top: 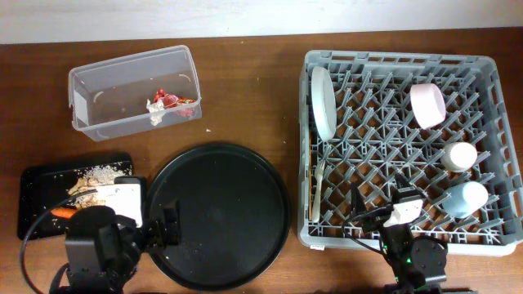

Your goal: Sort waste into correct bins and load items into the dishwasher rack

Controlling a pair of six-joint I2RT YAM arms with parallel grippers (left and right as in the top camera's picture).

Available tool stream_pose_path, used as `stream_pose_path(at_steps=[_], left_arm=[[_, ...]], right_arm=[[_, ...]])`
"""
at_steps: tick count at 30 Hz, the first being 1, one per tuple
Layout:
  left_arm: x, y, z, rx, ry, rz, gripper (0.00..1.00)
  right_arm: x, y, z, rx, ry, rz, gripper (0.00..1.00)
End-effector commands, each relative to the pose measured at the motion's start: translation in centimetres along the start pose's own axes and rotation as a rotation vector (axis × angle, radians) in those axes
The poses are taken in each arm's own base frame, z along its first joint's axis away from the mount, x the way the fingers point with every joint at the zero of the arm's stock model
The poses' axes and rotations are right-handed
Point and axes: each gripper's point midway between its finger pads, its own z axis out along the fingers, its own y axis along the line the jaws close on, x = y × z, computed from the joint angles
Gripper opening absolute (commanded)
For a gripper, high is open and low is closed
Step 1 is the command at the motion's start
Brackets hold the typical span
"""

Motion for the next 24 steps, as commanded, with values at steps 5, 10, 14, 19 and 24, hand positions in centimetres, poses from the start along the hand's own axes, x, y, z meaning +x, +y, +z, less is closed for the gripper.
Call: stream_pose_path(at_steps=[5, 10, 14, 19, 24], left_arm=[[3.2, 0.8, 1.1, -0.027, -0.026, 0.014, 0.99], [3.2, 1.2, 4.9, -0.008, -0.321, 0.032, 0.99], [1.5, 1.4, 6.6, 0.003, -0.643, 0.046, 0.99], [2.8, 1.6, 8.2, -0.001, -0.628, 0.064, 0.99], [2.8, 1.6, 8.2, -0.001, -0.627, 0.064, 0.99]], right_arm=[[0.1, 0.1, 0.0, -0.004, -0.001, -0.007, 0.99], [0.1, 0.1, 0.0, -0.004, -0.001, -0.007, 0.99], [0.1, 0.1, 0.0, -0.004, -0.001, -0.007, 0.99], [0.1, 0.1, 0.0, -0.004, -0.001, -0.007, 0.99], [0.1, 0.1, 0.0, -0.004, -0.001, -0.007, 0.99]])
